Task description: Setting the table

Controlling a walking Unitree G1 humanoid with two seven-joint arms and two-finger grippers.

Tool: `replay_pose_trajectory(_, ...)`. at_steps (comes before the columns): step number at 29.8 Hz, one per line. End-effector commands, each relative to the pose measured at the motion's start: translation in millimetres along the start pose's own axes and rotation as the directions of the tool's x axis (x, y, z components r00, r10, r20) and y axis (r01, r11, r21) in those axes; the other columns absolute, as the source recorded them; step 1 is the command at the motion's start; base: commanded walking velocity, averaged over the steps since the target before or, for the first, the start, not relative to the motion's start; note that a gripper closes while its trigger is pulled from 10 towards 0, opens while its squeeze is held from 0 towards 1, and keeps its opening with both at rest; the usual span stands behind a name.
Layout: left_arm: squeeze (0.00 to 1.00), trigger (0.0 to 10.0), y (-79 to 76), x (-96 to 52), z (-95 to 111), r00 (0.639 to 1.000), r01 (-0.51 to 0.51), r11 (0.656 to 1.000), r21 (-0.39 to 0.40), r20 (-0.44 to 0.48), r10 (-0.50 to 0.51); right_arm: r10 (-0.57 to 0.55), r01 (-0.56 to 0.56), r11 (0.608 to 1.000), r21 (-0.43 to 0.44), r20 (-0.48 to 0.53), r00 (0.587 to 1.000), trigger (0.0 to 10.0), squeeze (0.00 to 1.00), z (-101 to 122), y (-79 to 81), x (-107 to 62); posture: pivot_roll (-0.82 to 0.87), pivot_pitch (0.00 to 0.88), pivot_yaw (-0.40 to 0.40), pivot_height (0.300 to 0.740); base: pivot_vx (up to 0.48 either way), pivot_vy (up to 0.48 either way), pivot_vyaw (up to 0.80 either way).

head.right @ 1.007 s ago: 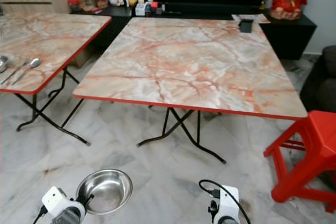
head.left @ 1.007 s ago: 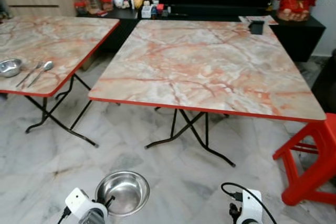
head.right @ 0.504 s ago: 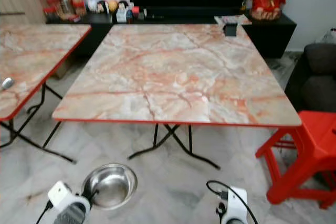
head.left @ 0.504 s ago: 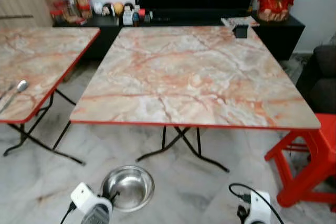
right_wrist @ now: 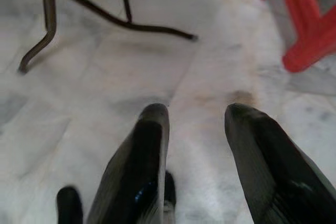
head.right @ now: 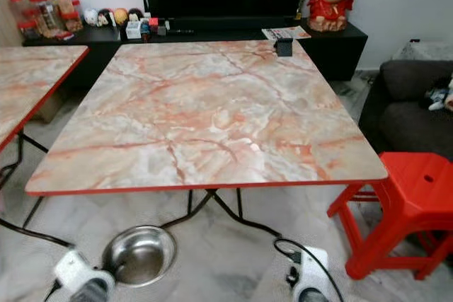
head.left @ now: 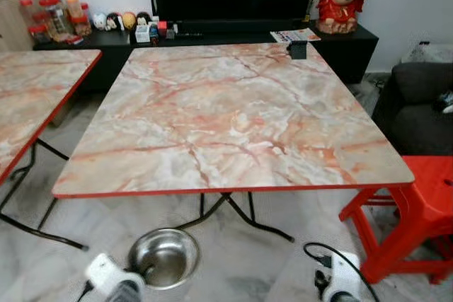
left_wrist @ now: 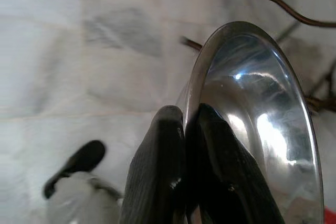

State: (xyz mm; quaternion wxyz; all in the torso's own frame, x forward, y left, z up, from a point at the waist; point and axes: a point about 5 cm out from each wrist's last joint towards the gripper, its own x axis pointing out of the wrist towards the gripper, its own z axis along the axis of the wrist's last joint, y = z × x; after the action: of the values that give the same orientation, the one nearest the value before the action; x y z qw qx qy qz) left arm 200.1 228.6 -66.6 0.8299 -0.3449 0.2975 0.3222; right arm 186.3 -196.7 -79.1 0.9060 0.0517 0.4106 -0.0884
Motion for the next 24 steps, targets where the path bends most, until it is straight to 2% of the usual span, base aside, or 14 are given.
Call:
replay_pose_trajectory(1,0.00,10.0,6.9,0.4,10,0.998,-0.035,0.998,-0.061,0.057,0.039,-0.007,0.007,1.000,0.002,-0.004,1.000,10.0,0.00,-1,-2.9,-0.5,-0.02,0.000,-0.009,0.740,0.000,0.000,0.00)
replay_pose_trajectory(4,0.00,10.0,14.9,0.4,19,0.993,-0.058,0.993,-0.102,0.099,0.068,-0.004,0.004,1.000,-0.003,-0.005,1.000,10.0,0.00,-1,-2.6,-0.5,-0.02,0.000,-0.011,0.740,0.000,0.000,0.00)
replay_pose_trajectory(6,0.00,10.0,20.5,0.5,32,0.982,-0.066,0.987,-0.149,0.163,0.090,-0.001,0.001,1.000,-0.006,-0.005,1.000,10.0,0.00,-1,-2.4,-0.3,-0.01,0.000,-0.013,0.740,0.000,0.000,0.00)
replay_pose_trajectory(9,0.00,10.0,24.3,0.2,44,0.970,-0.071,0.982,-0.172,0.219,0.109,-0.001,0.001,1.000,-0.006,-0.003,1.000,10.0,0.00,0,-2.4,-0.1,-0.01,0.000,-0.015,0.740,0.000,0.000,0.00)
replay_pose_trajectory(11,0.00,10.0,32.3,-2.2,77,0.923,-0.078,0.976,-0.203,0.356,0.148,0.003,-0.003,1.000,-0.011,-0.005,1.000,10.0,0.00,1,-1.3,0.3,0.02,0.000,-0.018,0.740,0.000,0.000,0.00)
replay_pose_trajectory(13,0.00,10.0,36.1,-4.6,94,0.892,-0.069,0.969,-0.239,0.420,0.167,0.006,-0.006,1.000,-0.012,-0.006,1.000,10.0,0.00,1,-0.2,0.4,0.02,0.000,-0.018,0.740,0.000,0.000,0.00)
replay_pose_trajectory(15,0.00,10.0,37.7,-8.8,118,0.842,-0.049,0.963,-0.266,0.507,0.183,0.020,-0.020,1.000,-0.021,-0.008,1.000,10.0,0.00,1,3.2,0.7,0.04,0.000,-0.031,0.740,0.000,0.000,0.00)
replay_pose_trajectory(17,0.00,10.0,36.3,-12.3,134,0.805,-0.030,0.962,-0.272,0.564,0.185,0.029,-0.029,0.999,-0.031,-0.010,1.000,10.0,0.00,1,4.9,1.0,0.06,0.000,-0.048,0.740,0.000,0.000,0.00)
replay_pose_trajectory(18,0.00,10.0,36.3,-12.3,134,0.805,-0.030,0.962,-0.272,0.564,0.185,0.029,-0.029,0.999,-0.031,-0.010,1.000,10.0,0.00,1,4.9,1.0,0.06,0.000,-0.048,0.740,0.000,0.000,0.00)
replay_pose_trajectory(19,0.00,10.0,32.0,-14.6,145,0.780,-0.013,0.966,-0.257,0.602,0.170,0.034,-0.035,0.999,-0.040,-0.013,0.999,10.0,0.00,2,5.8,1.2,0.07,0.000,-0.059,0.740,0.000,0.000,0.00)
replay_pose_trajectory(20,0.00,10.0,32.0,-14.6,145,0.780,-0.013,0.966,-0.257,0.602,0.170,0.034,-0.035,0.999,-0.040,-0.013,0.999,10.0,0.00,2,5.8,1.2,0.07,0.000,-0.059,0.740,0.000,0.000,0.00)
replay_pose_trajectory(22,0.00,10.0,5.0,-28.3,191,0.658,0.083,0.976,-0.202,0.747,0.098,0.051,-0.051,0.997,-0.057,-0.008,0.999,10.0,0.00,7,9.5,2.7,0.08,0.000,-0.067,0.740,0.000,0.000,0.00)
replay_pose_trajectory(23,0.00,10.0,5.0,-28.3,191,0.658,0.083,0.976,-0.202,0.747,0.098,0.051,-0.051,0.997,-0.057,-0.008,0.999,10.0,0.00,7,9.5,2.7,0.08,0.000,-0.067,0.740,0.000,0.000,0.00)
replay_pose_trajectory(24,0.00,10.0,-5.2,-34.7,206,0.610,0.117,0.976,-0.182,0.789,0.073,0.055,-0.055,0.997,-0.060,-0.004,0.998,10.0,0.00,9,10.8,3.3,0.08,0.000,-0.067,0.740,0.000,0.000,0.00)
